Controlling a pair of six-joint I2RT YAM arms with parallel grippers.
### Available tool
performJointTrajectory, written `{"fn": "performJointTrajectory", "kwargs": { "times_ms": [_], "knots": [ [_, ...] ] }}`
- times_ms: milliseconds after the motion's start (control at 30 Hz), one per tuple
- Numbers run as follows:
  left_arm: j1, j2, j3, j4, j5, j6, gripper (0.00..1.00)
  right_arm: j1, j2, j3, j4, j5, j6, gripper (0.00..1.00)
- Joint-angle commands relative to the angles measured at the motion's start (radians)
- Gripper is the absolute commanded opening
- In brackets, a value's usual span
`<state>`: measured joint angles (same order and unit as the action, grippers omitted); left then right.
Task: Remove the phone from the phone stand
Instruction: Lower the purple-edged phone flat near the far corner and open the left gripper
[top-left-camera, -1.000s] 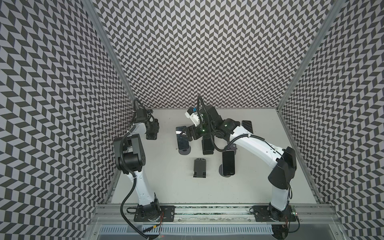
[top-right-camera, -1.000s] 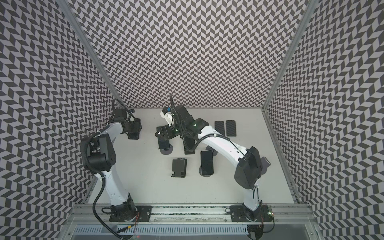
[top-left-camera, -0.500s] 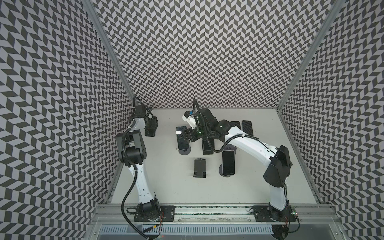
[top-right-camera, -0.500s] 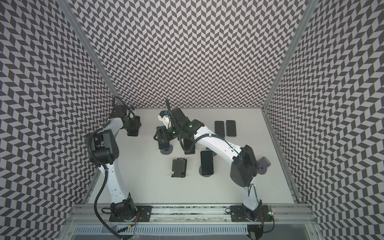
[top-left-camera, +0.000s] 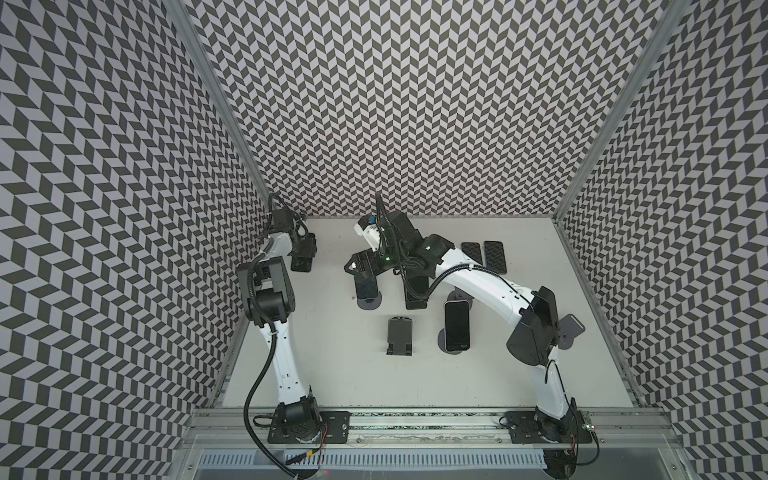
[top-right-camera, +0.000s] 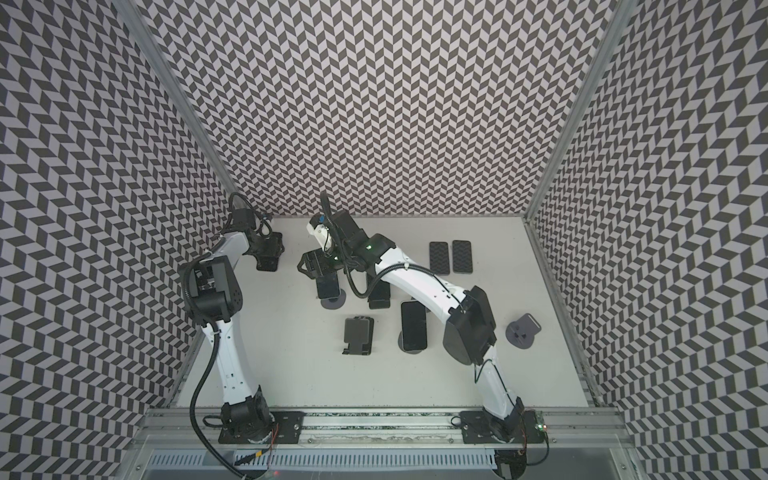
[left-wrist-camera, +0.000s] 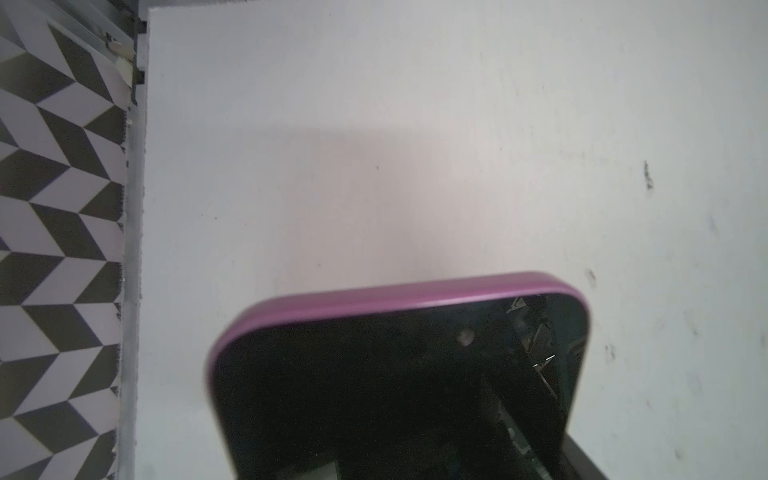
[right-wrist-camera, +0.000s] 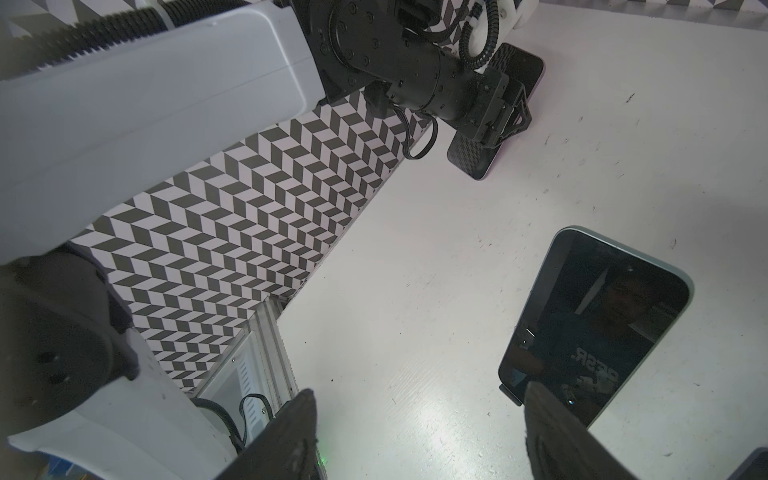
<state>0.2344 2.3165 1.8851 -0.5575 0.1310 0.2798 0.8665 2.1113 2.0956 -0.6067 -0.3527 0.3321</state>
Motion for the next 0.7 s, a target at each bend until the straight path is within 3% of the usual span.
{"fn": "performJointTrajectory", "kwargs": {
  "times_ms": [0,333,667],
  "knots": [
    [0.012,0.032,0.072,-0.035,0.026,0.023,0.67,0.006,0.026,0.02,0.013,-0.01,0.019,0.76],
    [0.036,0.138,0.219,-0.135,0.022,0.038,0.68,0.005,0.036,0.014,0.001,-0.008,0.005,0.76],
    [0.045,0.188,0.271,-0.147,-0.012,0.071,0.7,-0.006,0.027,-0.024,-0.008,-0.001,-0.012,0.75]
  ]
}}
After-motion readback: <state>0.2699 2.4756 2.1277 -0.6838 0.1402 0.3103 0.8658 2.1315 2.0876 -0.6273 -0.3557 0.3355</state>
